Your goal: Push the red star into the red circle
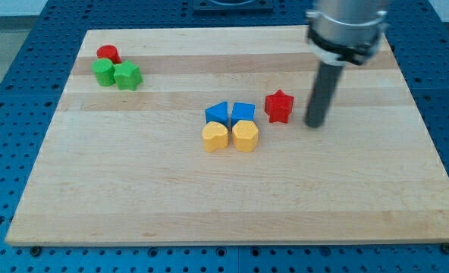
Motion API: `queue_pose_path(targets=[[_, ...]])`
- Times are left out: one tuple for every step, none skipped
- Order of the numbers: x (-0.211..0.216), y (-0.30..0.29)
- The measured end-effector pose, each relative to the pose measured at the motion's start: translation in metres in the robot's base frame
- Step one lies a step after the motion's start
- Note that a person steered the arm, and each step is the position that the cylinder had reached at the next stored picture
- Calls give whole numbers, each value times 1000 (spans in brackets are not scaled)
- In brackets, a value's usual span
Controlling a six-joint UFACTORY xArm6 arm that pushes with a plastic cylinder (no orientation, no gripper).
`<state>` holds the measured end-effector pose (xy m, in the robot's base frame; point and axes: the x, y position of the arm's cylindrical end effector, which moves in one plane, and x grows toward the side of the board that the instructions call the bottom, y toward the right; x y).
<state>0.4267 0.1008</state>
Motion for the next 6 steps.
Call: queue_pose_path(targets=[[-53,-77],[-64,-81],[-40,-50],[-29,-76],[-60,-141],[-95,-176]])
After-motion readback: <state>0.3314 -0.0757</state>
